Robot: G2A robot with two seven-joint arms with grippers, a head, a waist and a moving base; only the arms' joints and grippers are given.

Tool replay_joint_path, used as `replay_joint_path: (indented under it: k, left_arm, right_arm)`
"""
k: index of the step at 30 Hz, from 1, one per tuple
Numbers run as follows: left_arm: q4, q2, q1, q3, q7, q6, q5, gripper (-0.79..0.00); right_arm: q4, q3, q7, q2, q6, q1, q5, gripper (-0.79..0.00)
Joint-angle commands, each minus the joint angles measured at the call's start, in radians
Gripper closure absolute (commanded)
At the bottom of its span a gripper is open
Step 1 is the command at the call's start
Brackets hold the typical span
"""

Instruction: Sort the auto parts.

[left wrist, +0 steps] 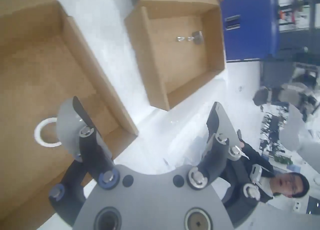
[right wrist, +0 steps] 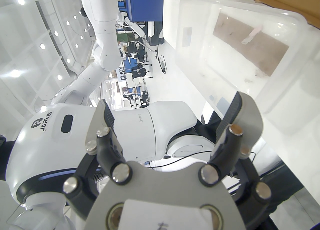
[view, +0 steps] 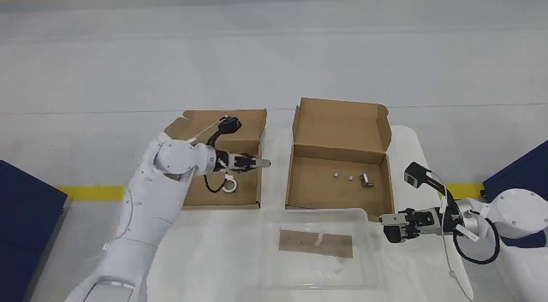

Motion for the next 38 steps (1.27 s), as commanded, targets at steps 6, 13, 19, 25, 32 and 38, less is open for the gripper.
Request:
replay_joint_path:
  k: [6,13,19,25,32,38]
  left_arm:
    - [-0.268,0.030,0.201,-0.060,-0.112,-0.046,-0.200,-0.785]
    - [-0.365,0.048,0.288,-0.062,-0.183,-0.108,-0.382,-0.785]
    - [-0.397,0.058,0.321,-0.050,-0.171,-0.119,-0.372,-0.785]
    - [-0.397,0.058,0.321,-0.050,-0.171,-0.119,-0.372,-0.785]
    - [-0.397,0.058,0.321,-0.050,-0.171,-0.119,-0.372,-0.785]
    - [-0.397,0.058,0.321,-0.050,-0.171,-0.119,-0.372,-0.785]
  right_arm:
    - [0.000,0.000,0.000,0.000,0.000,0.000,0.000,-0.785]
    - [0.000,0.000,0.000,0.000,0.000,0.000,0.000,-0.785]
    - [0.000,0.000,0.000,0.000,0.000,0.000,0.000,-0.785]
    - [0.000,0.000,0.000,0.000,0.000,0.000,0.000,-0.784]
    - [0.000,0.000,0.000,0.000,0.000,0.000,0.000,-0.785]
    - [0.000,0.000,0.000,0.000,0.000,0.000,0.000,-0.784]
